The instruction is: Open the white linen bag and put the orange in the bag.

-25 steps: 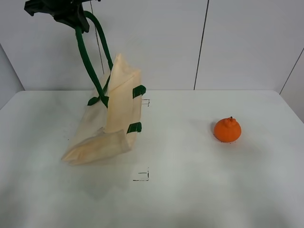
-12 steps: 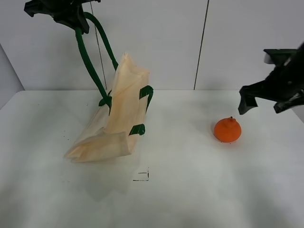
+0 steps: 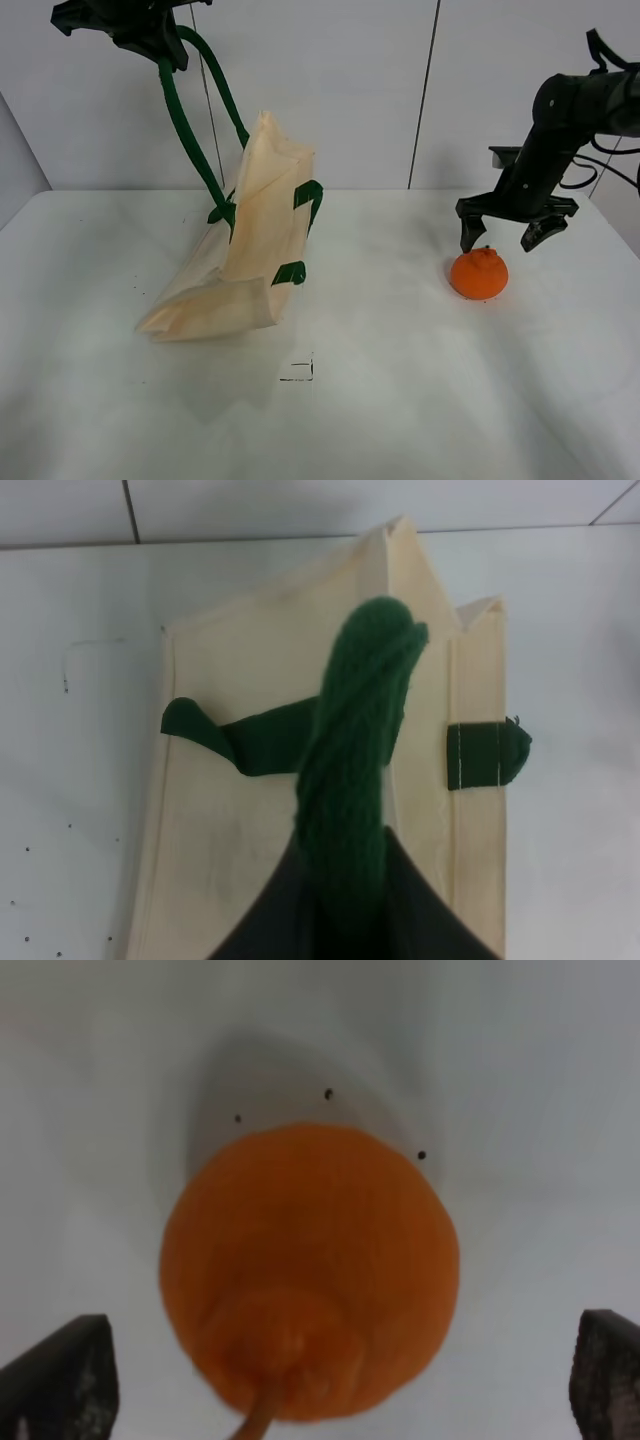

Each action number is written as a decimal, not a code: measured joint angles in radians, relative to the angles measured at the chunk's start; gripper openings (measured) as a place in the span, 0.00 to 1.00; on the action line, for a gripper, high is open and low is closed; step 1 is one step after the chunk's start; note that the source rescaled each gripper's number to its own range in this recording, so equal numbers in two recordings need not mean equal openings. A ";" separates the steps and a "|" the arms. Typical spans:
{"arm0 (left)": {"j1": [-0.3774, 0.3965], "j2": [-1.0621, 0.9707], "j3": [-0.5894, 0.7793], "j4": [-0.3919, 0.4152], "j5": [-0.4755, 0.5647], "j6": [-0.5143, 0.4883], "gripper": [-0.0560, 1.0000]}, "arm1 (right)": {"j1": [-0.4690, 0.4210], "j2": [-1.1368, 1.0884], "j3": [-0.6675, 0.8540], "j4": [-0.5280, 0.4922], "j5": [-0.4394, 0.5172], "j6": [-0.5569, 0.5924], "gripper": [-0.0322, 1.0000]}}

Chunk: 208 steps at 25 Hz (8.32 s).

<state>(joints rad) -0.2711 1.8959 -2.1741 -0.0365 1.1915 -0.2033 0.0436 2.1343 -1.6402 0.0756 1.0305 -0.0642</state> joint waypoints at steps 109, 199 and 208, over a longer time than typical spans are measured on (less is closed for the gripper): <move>0.000 0.000 0.000 -0.020 0.000 0.033 0.06 | 0.018 0.123 -0.488 -0.092 0.179 0.089 0.97; 0.123 0.062 0.610 0.086 -0.325 0.032 0.95 | 0.018 -2.138 1.146 -0.092 -0.004 0.084 0.97; 0.270 0.081 0.602 0.090 -0.234 0.031 0.95 | 0.018 -2.138 1.146 -0.092 -0.004 0.084 0.97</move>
<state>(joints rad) -0.0015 1.9766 -1.5719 0.0537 0.9570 -0.1726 0.0619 -0.0037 -0.4944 -0.0167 1.0264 0.0201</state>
